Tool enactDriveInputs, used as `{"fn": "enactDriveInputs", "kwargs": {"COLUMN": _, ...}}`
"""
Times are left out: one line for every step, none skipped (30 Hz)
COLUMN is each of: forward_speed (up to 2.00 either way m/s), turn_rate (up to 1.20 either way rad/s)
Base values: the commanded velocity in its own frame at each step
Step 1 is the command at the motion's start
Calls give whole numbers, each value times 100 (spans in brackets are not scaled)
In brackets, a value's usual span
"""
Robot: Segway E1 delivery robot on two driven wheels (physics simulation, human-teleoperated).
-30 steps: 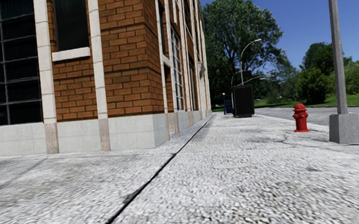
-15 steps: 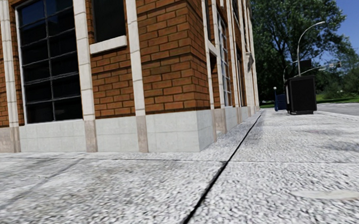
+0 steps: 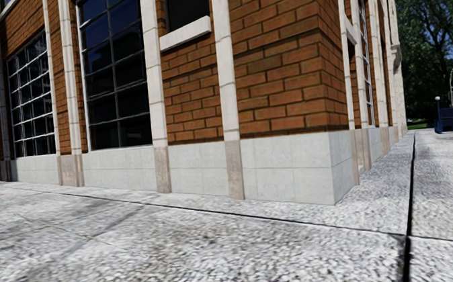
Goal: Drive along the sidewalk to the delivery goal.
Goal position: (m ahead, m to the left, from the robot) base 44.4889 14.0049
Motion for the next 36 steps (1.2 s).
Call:
{"fn": "enactDriveInputs", "kwargs": {"forward_speed": 200, "turn_rate": 59}}
{"fn": "enactDriveInputs", "kwargs": {"forward_speed": 200, "turn_rate": 59}}
{"fn": "enactDriveInputs", "kwargs": {"forward_speed": 200, "turn_rate": 59}}
{"fn": "enactDriveInputs", "kwargs": {"forward_speed": 200, "turn_rate": 59}}
{"fn": "enactDriveInputs", "kwargs": {"forward_speed": 200, "turn_rate": 59}}
{"fn": "enactDriveInputs", "kwargs": {"forward_speed": 200, "turn_rate": 59}}
{"fn": "enactDriveInputs", "kwargs": {"forward_speed": 200, "turn_rate": 59}}
{"fn": "enactDriveInputs", "kwargs": {"forward_speed": 200, "turn_rate": 59}}
{"fn": "enactDriveInputs", "kwargs": {"forward_speed": 200, "turn_rate": 59}}
{"fn": "enactDriveInputs", "kwargs": {"forward_speed": 200, "turn_rate": 59}}
{"fn": "enactDriveInputs", "kwargs": {"forward_speed": 200, "turn_rate": 59}}
{"fn": "enactDriveInputs", "kwargs": {"forward_speed": 200, "turn_rate": 59}}
{"fn": "enactDriveInputs", "kwargs": {"forward_speed": 200, "turn_rate": 59}}
{"fn": "enactDriveInputs", "kwargs": {"forward_speed": 200, "turn_rate": 59}}
{"fn": "enactDriveInputs", "kwargs": {"forward_speed": 200, "turn_rate": 59}}
{"fn": "enactDriveInputs", "kwargs": {"forward_speed": 200, "turn_rate": 59}}
{"fn": "enactDriveInputs", "kwargs": {"forward_speed": 200, "turn_rate": 59}}
{"fn": "enactDriveInputs", "kwargs": {"forward_speed": 200, "turn_rate": 59}}
{"fn": "enactDriveInputs", "kwargs": {"forward_speed": 200, "turn_rate": 59}}
{"fn": "enactDriveInputs", "kwargs": {"forward_speed": 200, "turn_rate": 59}}
{"fn": "enactDriveInputs", "kwargs": {"forward_speed": 200, "turn_rate": 59}}
{"fn": "enactDriveInputs", "kwargs": {"forward_speed": 200, "turn_rate": 59}}
{"fn": "enactDriveInputs", "kwargs": {"forward_speed": 200, "turn_rate": 59}}
{"fn": "enactDriveInputs", "kwargs": {"forward_speed": 200, "turn_rate": 59}}
{"fn": "enactDriveInputs", "kwargs": {"forward_speed": 200, "turn_rate": 59}}
{"fn": "enactDriveInputs", "kwargs": {"forward_speed": 200, "turn_rate": 59}}
{"fn": "enactDriveInputs", "kwargs": {"forward_speed": 200, "turn_rate": 59}}
{"fn": "enactDriveInputs", "kwargs": {"forward_speed": 200, "turn_rate": 59}}
{"fn": "enactDriveInputs", "kwargs": {"forward_speed": 200, "turn_rate": 59}}
{"fn": "enactDriveInputs", "kwargs": {"forward_speed": 200, "turn_rate": 59}}
{"fn": "enactDriveInputs", "kwargs": {"forward_speed": 200, "turn_rate": 59}}
{"fn": "enactDriveInputs", "kwargs": {"forward_speed": 200, "turn_rate": 59}}
{"fn": "enactDriveInputs", "kwargs": {"forward_speed": 200, "turn_rate": 59}}
{"fn": "enactDriveInputs", "kwargs": {"forward_speed": 200, "turn_rate": 59}}
{"fn": "enactDriveInputs", "kwargs": {"forward_speed": 200, "turn_rate": 59}}
{"fn": "enactDriveInputs", "kwargs": {"forward_speed": 200, "turn_rate": 59}}
